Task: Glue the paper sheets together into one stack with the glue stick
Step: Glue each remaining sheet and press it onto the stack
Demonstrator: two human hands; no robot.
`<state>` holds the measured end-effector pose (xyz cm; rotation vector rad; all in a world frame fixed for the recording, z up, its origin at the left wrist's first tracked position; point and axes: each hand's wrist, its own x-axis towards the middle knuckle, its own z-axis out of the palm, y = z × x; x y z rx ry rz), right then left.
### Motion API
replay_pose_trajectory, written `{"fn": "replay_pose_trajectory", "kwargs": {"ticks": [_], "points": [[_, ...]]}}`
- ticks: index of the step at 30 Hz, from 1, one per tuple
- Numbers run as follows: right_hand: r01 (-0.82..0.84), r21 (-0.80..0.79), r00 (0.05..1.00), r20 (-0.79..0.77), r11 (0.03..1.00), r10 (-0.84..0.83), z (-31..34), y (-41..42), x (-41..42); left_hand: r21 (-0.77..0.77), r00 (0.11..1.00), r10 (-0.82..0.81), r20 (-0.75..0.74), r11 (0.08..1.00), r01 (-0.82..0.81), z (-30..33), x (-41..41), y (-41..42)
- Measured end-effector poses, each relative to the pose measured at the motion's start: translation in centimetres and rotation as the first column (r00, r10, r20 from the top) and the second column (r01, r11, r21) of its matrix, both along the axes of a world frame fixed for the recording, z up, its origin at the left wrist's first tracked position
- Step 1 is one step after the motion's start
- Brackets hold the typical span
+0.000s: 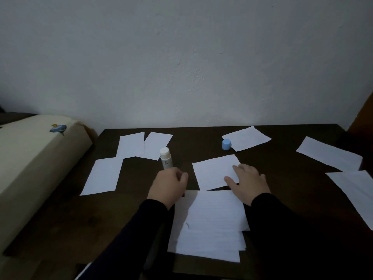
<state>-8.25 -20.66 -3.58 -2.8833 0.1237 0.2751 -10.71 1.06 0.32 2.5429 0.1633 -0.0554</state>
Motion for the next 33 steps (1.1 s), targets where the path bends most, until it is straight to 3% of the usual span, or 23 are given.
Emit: {"fn": "replay_pose_trajectory", "kwargs": {"ticks": [4,8,11,15,26,33], "points": [[-0.003,0.039,0.998,0.057,0.999,0.001,0.1,0.1,0.9,-0.031,0.966,0.230,-0.122,0.971,-0.235,-1.5,0.6,2.1],[-0.034,0.051,0.995,0.095,0.998,0.029,0.2,0.2,2.2,-0.165,0.935,0.339,-0.107,0.921,-0.353,-2.0,1.4,2.5],[-0.031,0.020,0.999,0.028,0.999,0.031,0.3,0.6,3.3,-0.273,0.942,0.332,-0.046,0.903,-0.331,-2.3,2.0,2.1],[-0.021,-0.141,0.997,-0.072,0.990,0.011,-0.1,1.3,4.5,-0.337,0.951,0.304,0.052,0.902,-0.270,-2.5,2.7,2.0],[0.054,-0.016,0.998,-0.016,0.998,-0.054,0.4,2.0,4.6,-0.383,0.962,0.258,0.093,0.901,-0.204,-2.0,2.5,2.2],[-0.046,-0.072,0.998,-0.032,0.996,0.044,1.4,2.4,5.1,-0.412,0.961,0.269,0.067,0.885,-0.219,-1.5,1.4,2.6]]}}
